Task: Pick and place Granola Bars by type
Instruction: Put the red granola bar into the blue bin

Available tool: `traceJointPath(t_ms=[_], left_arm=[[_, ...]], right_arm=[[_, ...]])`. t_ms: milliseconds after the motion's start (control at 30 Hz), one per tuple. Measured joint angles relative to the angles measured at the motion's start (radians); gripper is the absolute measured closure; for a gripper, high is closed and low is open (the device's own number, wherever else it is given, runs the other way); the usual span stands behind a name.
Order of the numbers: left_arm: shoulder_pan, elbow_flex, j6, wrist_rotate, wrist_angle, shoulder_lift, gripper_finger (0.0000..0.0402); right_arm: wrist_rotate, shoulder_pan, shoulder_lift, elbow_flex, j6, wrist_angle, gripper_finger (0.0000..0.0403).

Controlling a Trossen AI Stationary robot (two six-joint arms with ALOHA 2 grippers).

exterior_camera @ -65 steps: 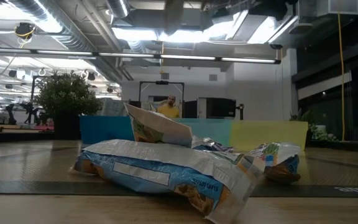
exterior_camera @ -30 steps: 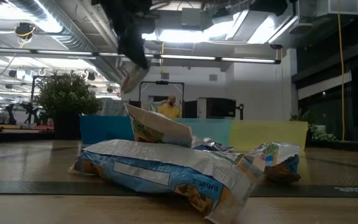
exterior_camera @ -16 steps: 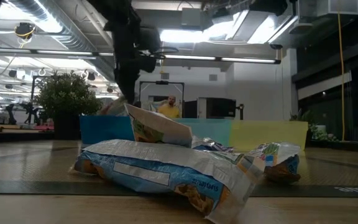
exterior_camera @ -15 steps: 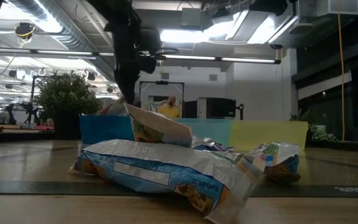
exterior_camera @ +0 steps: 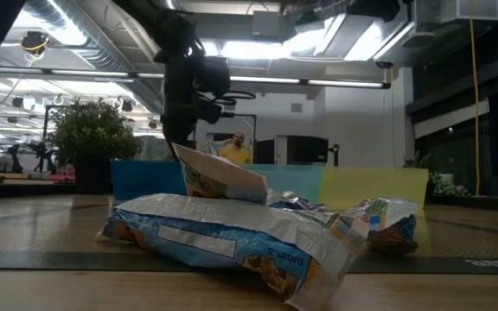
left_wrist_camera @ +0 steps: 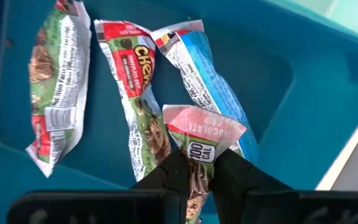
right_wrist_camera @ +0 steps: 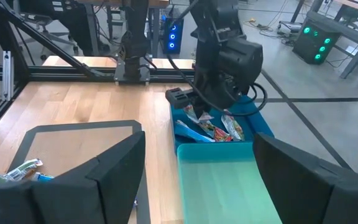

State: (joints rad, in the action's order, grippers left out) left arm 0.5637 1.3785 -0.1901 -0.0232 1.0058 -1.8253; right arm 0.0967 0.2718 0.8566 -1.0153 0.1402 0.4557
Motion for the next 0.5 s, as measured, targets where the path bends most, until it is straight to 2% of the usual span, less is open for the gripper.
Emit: traceJointPath(t_ms=[167,333,500], left_arm=[[0.002,0.0,-0.008,0.046,0.0,-0.033,0.0353],[0.0,0.0,-0.015,0.05,0.0,-0.054,0.0349],[0.0,0.0,-0.019,0.047,0.0,-0.055,0.0326]], right_arm=[[0.0,0.0,0.0,0.0,0.0,0.0,0.0105],[0.0,0.0,0.0,0.0,0.0,0.0,0.0105],[0.0,0.0,0.0,0.0,0.0,0.0,0.0105]])
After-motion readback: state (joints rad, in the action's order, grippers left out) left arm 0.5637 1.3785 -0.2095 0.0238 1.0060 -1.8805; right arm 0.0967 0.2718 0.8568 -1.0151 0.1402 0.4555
